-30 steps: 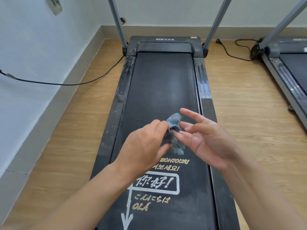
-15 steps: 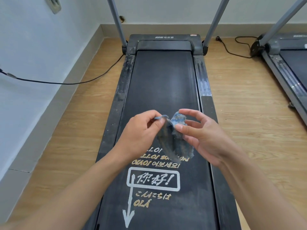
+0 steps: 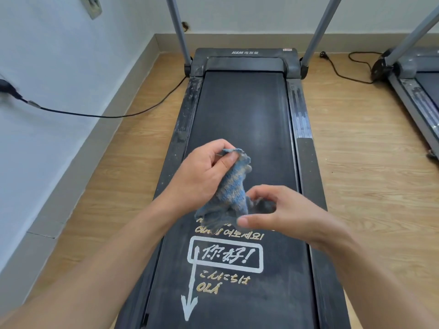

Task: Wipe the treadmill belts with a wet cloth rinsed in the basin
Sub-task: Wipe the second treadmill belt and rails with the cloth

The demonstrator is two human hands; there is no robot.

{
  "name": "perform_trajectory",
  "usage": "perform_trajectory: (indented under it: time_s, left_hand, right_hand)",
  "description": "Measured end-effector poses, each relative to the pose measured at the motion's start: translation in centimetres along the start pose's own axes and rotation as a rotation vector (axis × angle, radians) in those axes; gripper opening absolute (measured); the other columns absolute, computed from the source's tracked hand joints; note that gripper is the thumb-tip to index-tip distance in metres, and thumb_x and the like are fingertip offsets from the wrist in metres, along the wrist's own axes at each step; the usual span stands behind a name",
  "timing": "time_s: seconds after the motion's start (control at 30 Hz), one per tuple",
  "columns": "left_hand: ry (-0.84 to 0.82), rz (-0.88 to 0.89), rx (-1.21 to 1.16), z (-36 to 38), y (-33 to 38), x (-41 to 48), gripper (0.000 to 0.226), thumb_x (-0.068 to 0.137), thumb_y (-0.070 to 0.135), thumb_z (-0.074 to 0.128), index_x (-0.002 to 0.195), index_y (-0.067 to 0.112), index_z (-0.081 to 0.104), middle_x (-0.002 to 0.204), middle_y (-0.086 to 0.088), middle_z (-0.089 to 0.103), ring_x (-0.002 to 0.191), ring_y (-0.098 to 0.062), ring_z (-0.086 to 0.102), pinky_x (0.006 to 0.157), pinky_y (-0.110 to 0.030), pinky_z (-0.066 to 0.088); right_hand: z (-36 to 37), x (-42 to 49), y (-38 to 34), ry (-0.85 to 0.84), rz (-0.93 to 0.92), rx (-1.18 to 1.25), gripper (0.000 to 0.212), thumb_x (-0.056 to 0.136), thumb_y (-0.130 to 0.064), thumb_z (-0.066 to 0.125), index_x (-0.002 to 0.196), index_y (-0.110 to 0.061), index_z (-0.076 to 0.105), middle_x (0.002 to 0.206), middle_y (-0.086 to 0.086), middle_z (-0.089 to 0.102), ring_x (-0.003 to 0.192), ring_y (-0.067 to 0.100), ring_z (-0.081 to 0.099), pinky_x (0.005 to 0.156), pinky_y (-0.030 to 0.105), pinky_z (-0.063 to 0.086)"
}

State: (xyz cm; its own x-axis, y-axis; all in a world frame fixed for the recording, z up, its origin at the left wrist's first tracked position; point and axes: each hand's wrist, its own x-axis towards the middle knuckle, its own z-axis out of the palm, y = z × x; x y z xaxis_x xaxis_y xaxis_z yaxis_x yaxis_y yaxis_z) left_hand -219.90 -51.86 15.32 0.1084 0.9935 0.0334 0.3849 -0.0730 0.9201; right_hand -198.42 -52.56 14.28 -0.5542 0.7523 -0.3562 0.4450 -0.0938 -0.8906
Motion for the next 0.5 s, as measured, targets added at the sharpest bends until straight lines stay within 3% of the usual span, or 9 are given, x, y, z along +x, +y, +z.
perform_trajectory:
  time_s: [0.17, 0.27, 0.37, 0.43, 0.5]
  left_hand:
    - [-0.074, 0.026, 0.082, 0.3, -0.2, 0.2, 0.015, 0.108, 0.025, 0.06, 0.101, 0.019, 0.071, 0.088, 0.002, 0.075, 0.075, -0.012, 0.068, 0.072, -0.038, 0.056]
    - [-0.034, -0.005, 0.098, -0.3, -0.8, 0.6, 0.014, 0.108, 0.024, 0.062, 0.101, 0.018, 0.073, 0.083, 0.008, 0.075, 0.07, -0.005, 0.066, 0.067, -0.023, 0.049]
    - [0.01, -0.044, 0.117, -0.5, -1.7, 0.9, 0.015, 0.107, 0.026, 0.063, 0.1, 0.019, 0.074, 0.085, 0.005, 0.076, 0.07, -0.01, 0.066, 0.067, -0.03, 0.05]
    - [0.049, -0.068, 0.129, -0.3, -2.4, 1.0, 0.016, 0.105, 0.034, 0.065, 0.098, 0.022, 0.073, 0.086, 0.002, 0.077, 0.073, -0.019, 0.068, 0.07, -0.041, 0.055]
    - [0.121, -0.138, 0.129, 0.2, -2.7, 1.0, 0.022, 0.1, 0.048, 0.067, 0.098, 0.026, 0.07, 0.084, 0.004, 0.076, 0.073, -0.015, 0.068, 0.072, -0.04, 0.055]
  right_hand:
    - [1.8, 0.5, -0.6, 0.044, -0.09, 0.321, 0.028, 0.079, -0.023, 0.09, 0.097, -0.009, 0.074, 0.103, 0.01, 0.079, 0.102, 0.032, 0.075, 0.098, 0.051, 0.057]
    - [1.1, 0.4, -0.6, 0.105, -0.156, 0.427, 0.029, 0.081, -0.02, 0.087, 0.081, -0.011, 0.06, 0.087, 0.01, 0.074, 0.084, 0.023, 0.071, 0.082, 0.033, 0.058]
    - [0.7, 0.3, -0.8, 0.171, -0.202, 0.463, 0.024, 0.091, -0.018, 0.073, 0.081, -0.011, 0.052, 0.076, 0.003, 0.067, 0.07, 0.013, 0.064, 0.067, 0.02, 0.051]
    - [0.5, 0.2, -0.9, 0.214, -0.209, 0.458, 0.022, 0.096, -0.02, 0.066, 0.084, -0.01, 0.05, 0.075, 0.003, 0.067, 0.069, 0.013, 0.064, 0.063, 0.024, 0.053]
    - [0.3, 0.1, -1.2, 0.26, -0.231, 0.413, 0.024, 0.098, -0.024, 0.063, 0.089, -0.006, 0.05, 0.078, 0.007, 0.069, 0.073, 0.018, 0.068, 0.067, 0.032, 0.059]
